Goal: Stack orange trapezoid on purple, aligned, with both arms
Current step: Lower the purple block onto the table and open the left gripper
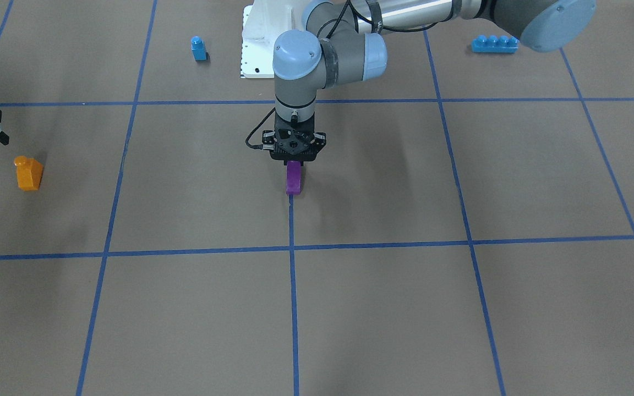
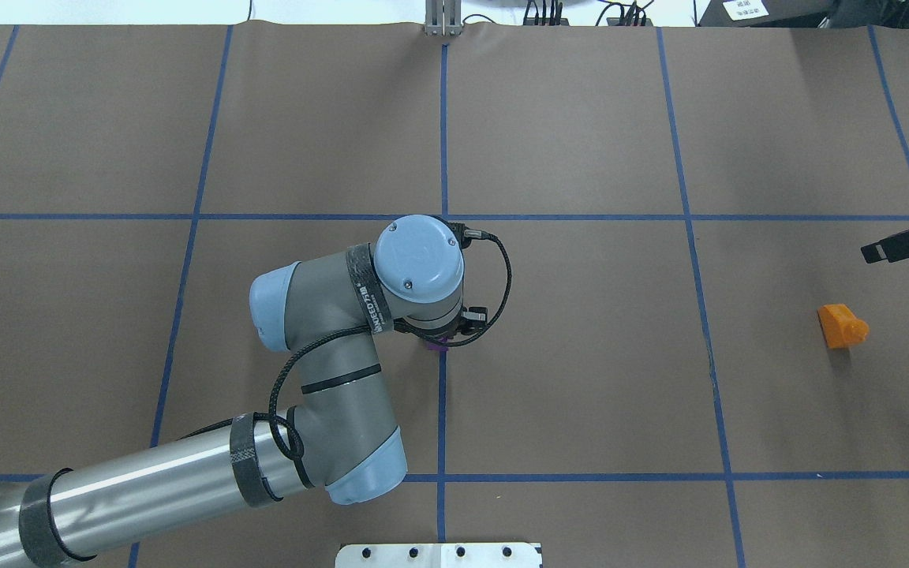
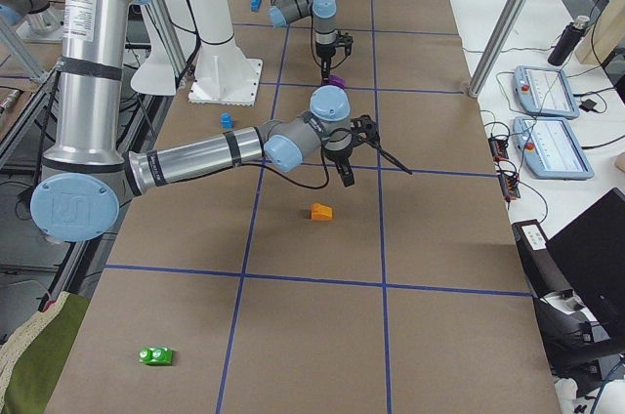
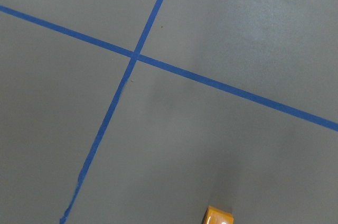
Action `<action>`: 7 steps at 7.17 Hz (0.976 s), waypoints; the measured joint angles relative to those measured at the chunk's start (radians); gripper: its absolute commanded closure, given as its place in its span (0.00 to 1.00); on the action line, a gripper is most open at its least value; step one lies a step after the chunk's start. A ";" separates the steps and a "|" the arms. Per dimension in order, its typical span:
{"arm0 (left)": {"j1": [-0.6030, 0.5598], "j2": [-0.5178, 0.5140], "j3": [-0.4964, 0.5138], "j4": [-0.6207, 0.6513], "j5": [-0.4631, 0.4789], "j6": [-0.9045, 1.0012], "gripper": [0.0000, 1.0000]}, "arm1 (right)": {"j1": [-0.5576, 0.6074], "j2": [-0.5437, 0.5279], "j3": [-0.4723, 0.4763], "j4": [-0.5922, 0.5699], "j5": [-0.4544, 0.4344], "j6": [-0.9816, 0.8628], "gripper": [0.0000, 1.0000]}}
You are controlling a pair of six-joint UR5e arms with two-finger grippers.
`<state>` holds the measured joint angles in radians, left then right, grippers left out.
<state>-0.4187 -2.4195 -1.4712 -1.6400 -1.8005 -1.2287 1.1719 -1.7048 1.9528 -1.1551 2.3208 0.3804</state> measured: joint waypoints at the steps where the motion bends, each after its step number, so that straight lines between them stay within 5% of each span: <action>1: 0.002 0.000 0.001 0.000 0.001 0.000 1.00 | 0.000 0.000 0.000 0.000 0.000 0.000 0.00; 3: 0.006 0.000 0.001 0.000 0.001 0.000 0.99 | 0.000 0.000 0.000 0.000 0.000 0.000 0.00; 5: 0.009 0.000 0.002 -0.001 0.001 0.000 0.57 | 0.000 0.000 0.000 0.000 -0.001 0.000 0.00; 7: 0.013 0.000 0.002 -0.001 0.001 0.002 0.00 | 0.000 -0.001 0.000 0.000 -0.002 0.000 0.00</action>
<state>-0.4062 -2.4190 -1.4697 -1.6413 -1.7994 -1.2270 1.1720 -1.7056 1.9528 -1.1551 2.3191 0.3804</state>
